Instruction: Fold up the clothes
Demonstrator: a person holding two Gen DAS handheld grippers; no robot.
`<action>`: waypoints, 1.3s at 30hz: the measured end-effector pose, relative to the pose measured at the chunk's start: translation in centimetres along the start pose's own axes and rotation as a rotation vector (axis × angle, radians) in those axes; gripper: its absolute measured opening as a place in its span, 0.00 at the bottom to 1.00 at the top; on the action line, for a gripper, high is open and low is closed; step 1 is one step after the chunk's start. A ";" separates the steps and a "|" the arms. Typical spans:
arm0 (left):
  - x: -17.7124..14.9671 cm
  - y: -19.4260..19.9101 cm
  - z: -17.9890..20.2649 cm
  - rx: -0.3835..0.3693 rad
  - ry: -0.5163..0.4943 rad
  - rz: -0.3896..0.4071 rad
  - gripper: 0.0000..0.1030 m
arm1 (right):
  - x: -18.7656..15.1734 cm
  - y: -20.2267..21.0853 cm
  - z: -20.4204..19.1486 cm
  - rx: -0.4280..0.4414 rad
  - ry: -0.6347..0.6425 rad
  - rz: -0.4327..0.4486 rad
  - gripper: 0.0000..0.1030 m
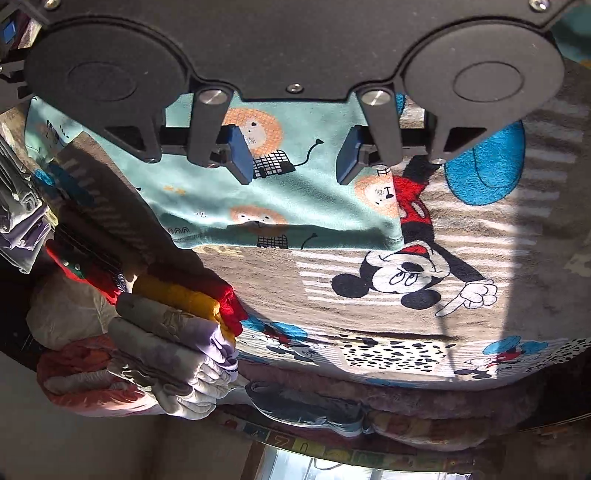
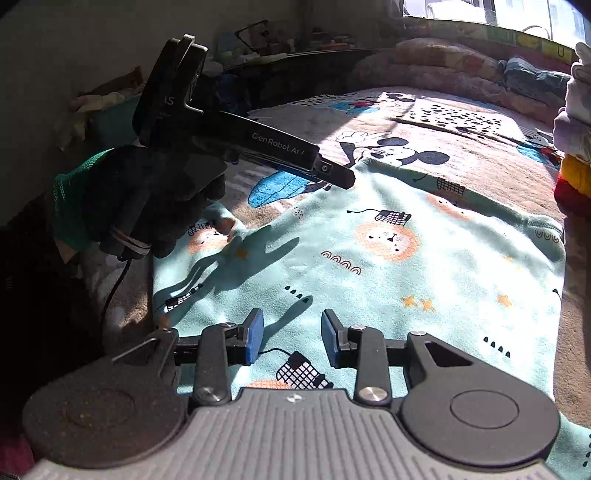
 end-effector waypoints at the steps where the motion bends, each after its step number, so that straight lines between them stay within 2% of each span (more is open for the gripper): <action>1: -0.8 -0.8 -1.0 0.017 0.046 -0.036 0.55 | 0.1 0.5 1.7 -0.024 -0.043 0.013 0.34; 4: -1.6 -0.5 -2.7 -0.001 0.117 -0.029 0.54 | 0.4 1.4 5.6 -0.100 -0.136 0.046 0.35; 8: -1.9 -0.8 -3.1 -0.101 0.205 -0.040 0.55 | 1.1 2.1 8.2 -0.170 -0.185 0.090 0.35; 10: -2.0 -1.1 -3.2 -0.155 0.250 -0.048 0.60 | 2.1 1.7 9.6 -0.188 -0.211 0.111 0.35; 12: -2.1 -1.3 -3.3 -0.208 0.295 -0.056 0.66 | 3.2 0.5 11.1 -0.214 -0.227 0.104 0.35; 16: -2.2 -1.6 -4.0 -0.269 0.404 -0.037 0.70 | 5.2 -2.6 15.4 -0.240 -0.283 0.072 0.35; 18: -2.2 -1.6 -4.2 -0.288 0.422 -0.036 0.72 | 5.9 -4.2 17.9 -0.250 -0.308 0.073 0.35; 20: -2.1 -1.6 -4.4 -0.302 0.428 -0.037 0.72 | 6.2 -5.9 21.5 -0.225 -0.403 0.074 0.34; 22: -2.1 -1.7 -4.6 -0.316 0.435 -0.038 0.72 | 5.6 -6.9 25.2 -0.275 -0.489 0.080 0.34; 24: -2.1 -1.7 -4.8 -0.331 0.442 -0.039 0.73 | 4.6 -7.4 28.3 -0.287 -0.593 0.096 0.15; 25: -2.1 -1.8 -4.9 -0.338 0.446 -0.040 0.73 | 3.9 -7.2 29.5 -0.270 -0.676 0.120 0.01; 26: -2.1 -1.8 -5.0 -0.345 0.449 -0.040 0.73 | 3.3 -6.9 30.6 -0.256 -0.751 0.145 0.00; 27: -2.1 -1.8 -5.1 -0.352 0.453 -0.041 0.73 | 3.5 -6.3 30.5 -0.287 -0.733 0.167 0.00; 28: -2.1 -1.8 -5.2 -0.359 0.456 -0.041 0.73 | 3.8 -5.9 30.2 -0.322 -0.700 0.176 0.14; 29: -2.1 -1.8 -5.3 -0.366 0.459 -0.039 0.73 | 4.2 -5.4 29.7 -0.372 -0.666 0.171 0.22; 32: -2.0 -1.3 -5.6 -0.386 0.468 -0.025 0.73 | 4.8 -4.0 28.1 -0.365 -0.625 0.225 0.22; 34: -2.0 -1.0 -5.8 -0.399 0.473 -0.017 0.73 | 5.6 -3.7 26.2 -0.373 -0.525 0.227 0.22; 36: -2.0 -0.7 -6.0 -0.412 0.479 -0.008 0.74 | 5.6 -5.3 25.0 -0.374 -0.445 0.142 0.24; 38: -2.0 -0.5 -6.3 -0.425 0.485 0.001 0.74 | 4.4 -7.7 26.1 -0.529 -0.429 -0.045 0.27; 39: -2.0 -0.3 -6.4 -0.431 0.488 0.006 0.74 | 4.2 -7.4 26.2 -0.518 -0.463 0.009 0.27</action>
Point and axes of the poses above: each gripper's, at about its wrist camera, not at the fingertips, and y roughly against the way its jaws point, z to its right, x to its top, the point moved 3 cm from there along -y, roughly the way its jaws point, and after that the axes turned 2 degrees about y, right-handed, at the moved point
